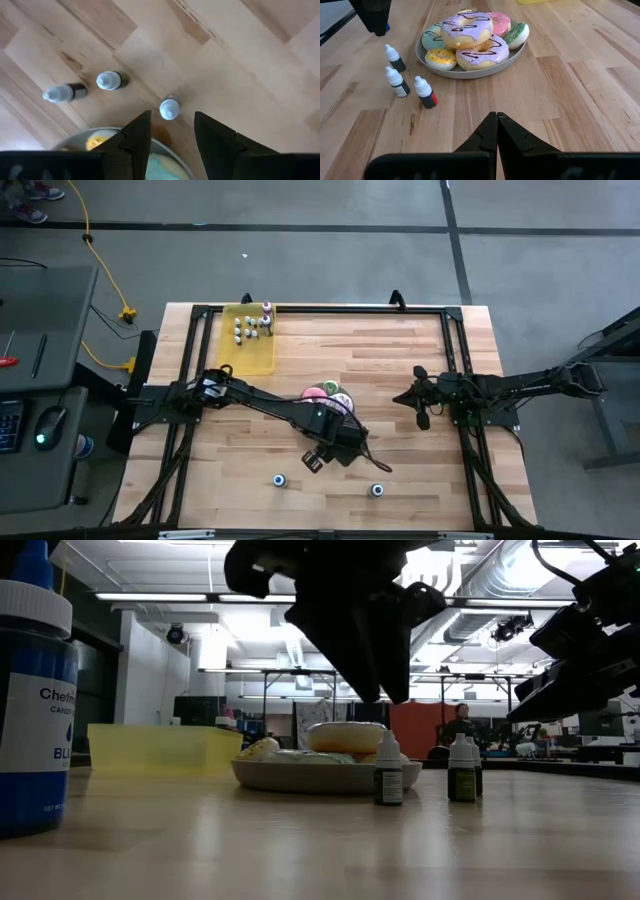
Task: Pick & Place food coloring
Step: Put the small black food coloring bottle into the yellow bin
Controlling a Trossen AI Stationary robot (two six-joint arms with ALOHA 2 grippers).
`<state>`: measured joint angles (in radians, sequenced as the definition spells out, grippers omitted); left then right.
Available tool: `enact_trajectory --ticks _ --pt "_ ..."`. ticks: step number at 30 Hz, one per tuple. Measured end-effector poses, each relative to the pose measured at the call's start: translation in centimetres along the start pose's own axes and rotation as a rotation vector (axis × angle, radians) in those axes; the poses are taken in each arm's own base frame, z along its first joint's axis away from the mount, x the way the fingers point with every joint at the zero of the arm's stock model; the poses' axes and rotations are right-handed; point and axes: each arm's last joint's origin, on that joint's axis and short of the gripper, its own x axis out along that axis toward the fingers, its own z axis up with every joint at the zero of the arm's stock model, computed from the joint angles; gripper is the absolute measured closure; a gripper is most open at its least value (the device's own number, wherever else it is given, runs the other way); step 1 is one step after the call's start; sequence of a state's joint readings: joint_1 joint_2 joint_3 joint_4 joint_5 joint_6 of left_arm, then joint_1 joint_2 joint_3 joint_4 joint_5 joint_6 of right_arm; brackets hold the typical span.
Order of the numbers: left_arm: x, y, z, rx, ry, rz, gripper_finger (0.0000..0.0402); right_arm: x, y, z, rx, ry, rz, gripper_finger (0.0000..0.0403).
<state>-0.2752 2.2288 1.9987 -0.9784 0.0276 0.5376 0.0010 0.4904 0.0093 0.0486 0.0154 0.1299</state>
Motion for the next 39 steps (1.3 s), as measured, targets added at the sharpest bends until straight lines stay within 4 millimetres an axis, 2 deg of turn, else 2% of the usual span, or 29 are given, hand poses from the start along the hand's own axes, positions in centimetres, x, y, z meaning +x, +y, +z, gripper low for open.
enact_trajectory --ticks 11,20,34,39 --pt "1.4 0.0 0.2 0.170 -0.022 -0.036 0.0259 0.0 0.0 0.0 0.000 0.001 0.000 0.0402" --pt "2.1 0.1 0.1 0.219 -0.014 -0.031 0.0259 0.0 0.0 0.0 0.000 0.000 0.000 0.0402" --pt "2.1 0.4 -0.1 0.292 0.001 -0.009 0.0259 0.0 0.0 0.0 0.000 0.001 0.000 0.0402" --pt "2.8 0.6 -0.4 0.315 0.019 -0.025 0.0259 0.0 0.0 0.0 0.000 0.001 0.000 0.0402"
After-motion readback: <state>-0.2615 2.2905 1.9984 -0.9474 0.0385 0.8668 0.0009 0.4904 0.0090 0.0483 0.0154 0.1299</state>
